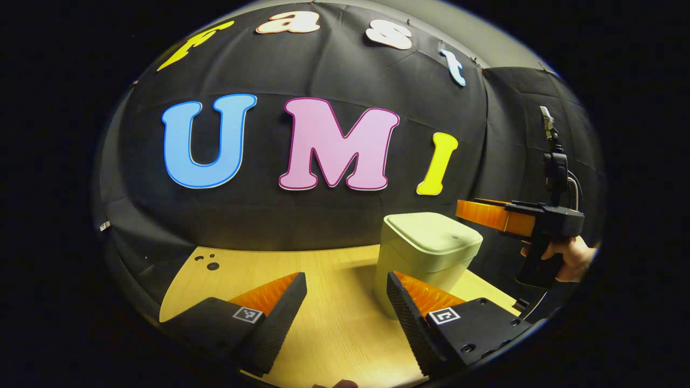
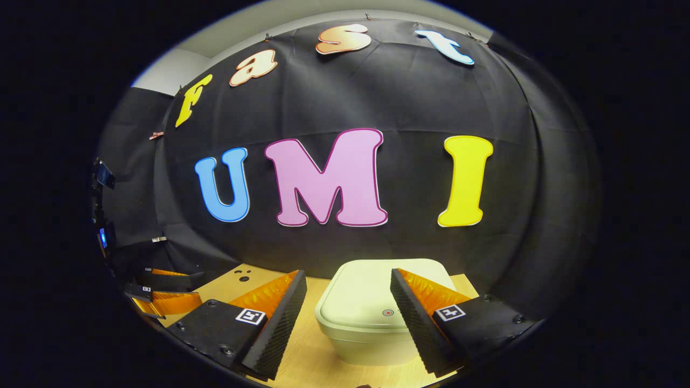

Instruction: Press the lid of the desktop garbage bin to open it, pick up the crumpled paper on the desktop and throw it into the bin, then pick up the pop can on the desktop and drop it into the bin, and finally close the garbage bin lid.

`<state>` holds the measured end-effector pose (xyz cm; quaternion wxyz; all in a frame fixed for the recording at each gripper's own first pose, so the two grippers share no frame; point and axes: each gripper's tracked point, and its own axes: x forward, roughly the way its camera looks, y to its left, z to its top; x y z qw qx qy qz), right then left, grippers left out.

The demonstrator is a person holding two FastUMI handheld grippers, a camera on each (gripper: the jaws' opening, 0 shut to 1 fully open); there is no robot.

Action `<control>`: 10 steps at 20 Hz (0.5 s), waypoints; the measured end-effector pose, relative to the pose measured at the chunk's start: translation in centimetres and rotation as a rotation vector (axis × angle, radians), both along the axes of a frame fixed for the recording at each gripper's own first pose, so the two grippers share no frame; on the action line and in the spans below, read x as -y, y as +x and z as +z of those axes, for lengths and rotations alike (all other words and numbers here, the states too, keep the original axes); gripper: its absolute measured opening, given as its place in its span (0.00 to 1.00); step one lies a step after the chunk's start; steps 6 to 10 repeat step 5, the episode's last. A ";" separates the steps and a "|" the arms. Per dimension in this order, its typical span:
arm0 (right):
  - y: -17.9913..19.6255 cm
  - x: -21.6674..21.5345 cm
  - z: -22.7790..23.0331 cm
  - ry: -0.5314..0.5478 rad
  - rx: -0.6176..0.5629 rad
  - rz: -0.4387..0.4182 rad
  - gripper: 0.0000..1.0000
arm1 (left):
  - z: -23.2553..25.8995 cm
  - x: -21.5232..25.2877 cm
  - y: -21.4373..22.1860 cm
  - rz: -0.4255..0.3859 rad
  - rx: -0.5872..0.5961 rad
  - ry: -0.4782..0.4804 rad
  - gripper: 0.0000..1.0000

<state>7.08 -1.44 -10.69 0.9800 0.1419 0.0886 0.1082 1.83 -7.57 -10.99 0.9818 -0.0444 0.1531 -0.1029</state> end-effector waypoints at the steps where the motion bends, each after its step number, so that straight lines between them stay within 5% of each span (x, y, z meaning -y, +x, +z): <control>1: -0.4 -0.3 0.3 0.002 0.003 0.006 0.98 | 0.2 0.0 0.0 0.002 0.004 0.001 0.96; 10: -2.2 -2.3 1.6 0.002 0.017 0.036 0.98 | 0.8 -0.3 0.0 0.009 0.024 0.004 0.96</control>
